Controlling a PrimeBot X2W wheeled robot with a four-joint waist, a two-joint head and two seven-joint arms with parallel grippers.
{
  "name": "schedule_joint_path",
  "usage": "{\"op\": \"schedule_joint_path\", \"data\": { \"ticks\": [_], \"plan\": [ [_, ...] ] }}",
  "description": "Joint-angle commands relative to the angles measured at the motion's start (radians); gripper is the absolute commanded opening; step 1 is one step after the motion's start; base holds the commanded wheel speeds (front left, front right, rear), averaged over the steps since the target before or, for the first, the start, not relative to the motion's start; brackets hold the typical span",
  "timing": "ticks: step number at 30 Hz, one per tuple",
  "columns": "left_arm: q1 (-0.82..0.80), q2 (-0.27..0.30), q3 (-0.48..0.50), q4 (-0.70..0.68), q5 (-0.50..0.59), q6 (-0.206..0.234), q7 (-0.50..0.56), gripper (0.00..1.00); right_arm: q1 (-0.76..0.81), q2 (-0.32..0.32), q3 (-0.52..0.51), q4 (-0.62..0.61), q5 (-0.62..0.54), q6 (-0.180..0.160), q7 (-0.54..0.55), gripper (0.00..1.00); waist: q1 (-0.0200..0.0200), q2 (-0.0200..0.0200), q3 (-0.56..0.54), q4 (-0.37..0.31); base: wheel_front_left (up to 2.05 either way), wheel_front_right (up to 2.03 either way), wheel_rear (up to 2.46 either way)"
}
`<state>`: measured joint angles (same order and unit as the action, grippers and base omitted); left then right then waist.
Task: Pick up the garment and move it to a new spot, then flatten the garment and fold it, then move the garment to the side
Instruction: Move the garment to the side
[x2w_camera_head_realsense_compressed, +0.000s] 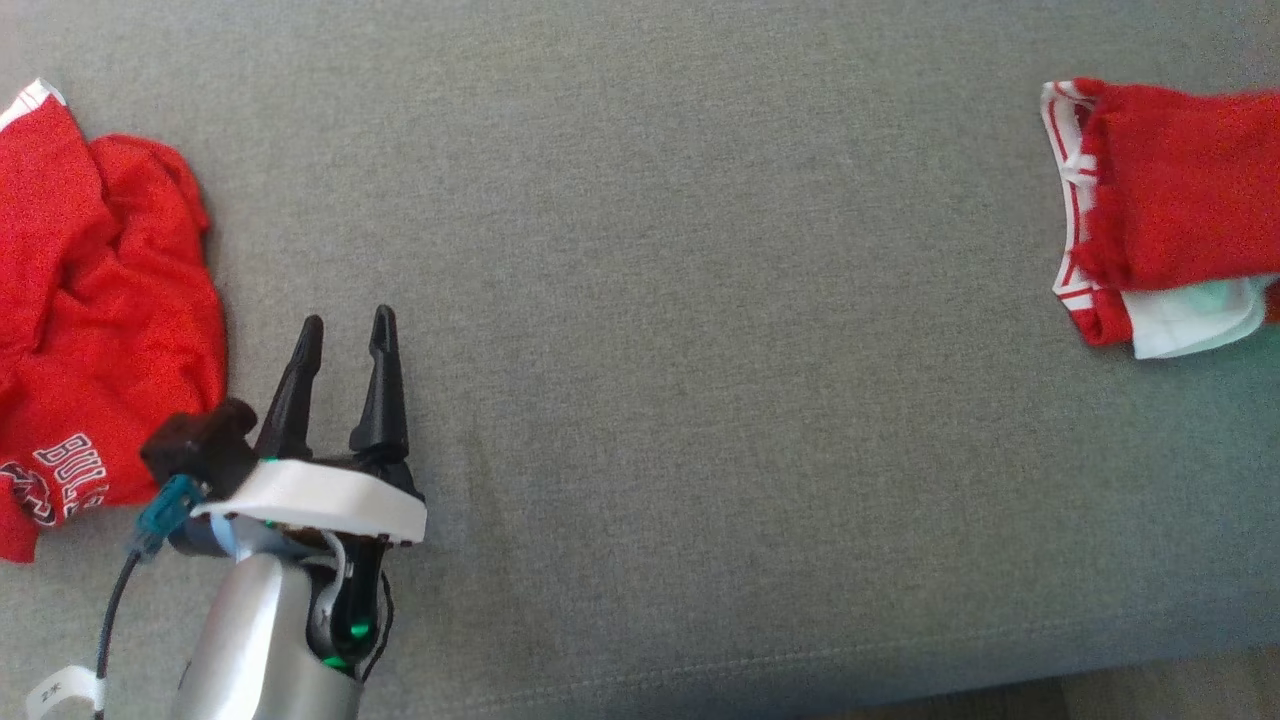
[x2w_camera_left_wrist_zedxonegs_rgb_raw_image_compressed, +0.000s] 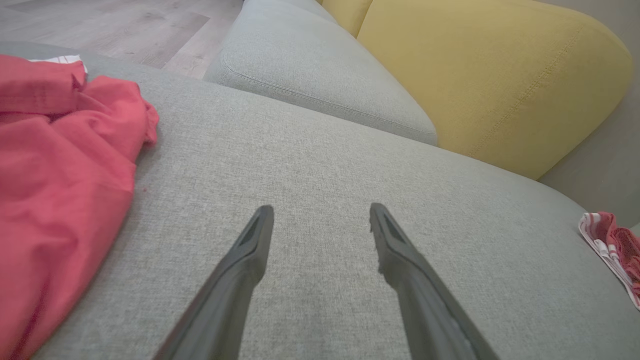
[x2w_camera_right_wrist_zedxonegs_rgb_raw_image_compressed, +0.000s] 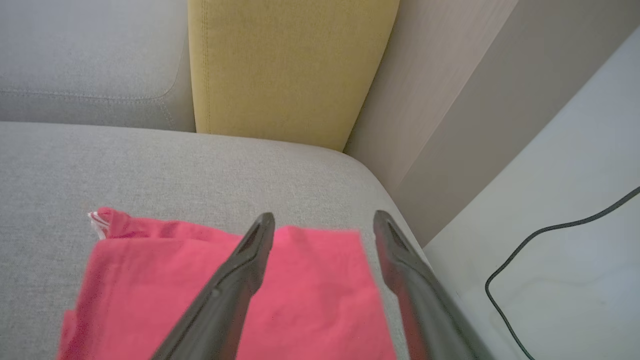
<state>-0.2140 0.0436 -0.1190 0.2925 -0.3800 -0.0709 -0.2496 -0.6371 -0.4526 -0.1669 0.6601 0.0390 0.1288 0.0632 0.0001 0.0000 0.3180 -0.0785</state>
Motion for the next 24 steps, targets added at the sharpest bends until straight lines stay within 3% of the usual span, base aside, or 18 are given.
{"op": "schedule_joint_path", "data": {
  "ticks": [1, 10, 20, 24],
  "plan": [
    [-0.031, 0.007, 0.026, -0.028, 0.003, -0.005, -0.012, 1.0, -0.026, -0.017, 0.009, -0.034, 0.008, 0.002, 0.001, 1.0, -0.0001, 0.0, -0.003, 0.0, 0.0, 0.0, 0.0],
    [-0.015, 0.007, 0.018, -0.018, -0.014, -0.001, -0.012, 1.0, -0.036, 0.031, 0.027, -0.103, 0.046, 0.002, 0.002, 1.0, -0.0001, 0.0, -0.053, 0.006, 0.0, 0.0, 0.0],
    [0.026, 0.007, 0.01, -0.05, -0.041, 0.026, -0.012, 1.0, 0.084, 0.258, 0.16, -0.32, 0.125, 0.002, -0.056, 1.0, -0.0001, 0.0, -0.174, 0.031, 0.0, 0.0, 0.0],
    [0.054, 0.007, -0.007, -0.065, -0.053, 0.04, -0.012, 1.0, 0.169, 0.312, 0.211, -0.378, 0.146, 0.002, -0.097, 1.0, -0.0001, 0.0, -0.221, 0.051, 0.0, 0.0, 0.0]
  ]
}}
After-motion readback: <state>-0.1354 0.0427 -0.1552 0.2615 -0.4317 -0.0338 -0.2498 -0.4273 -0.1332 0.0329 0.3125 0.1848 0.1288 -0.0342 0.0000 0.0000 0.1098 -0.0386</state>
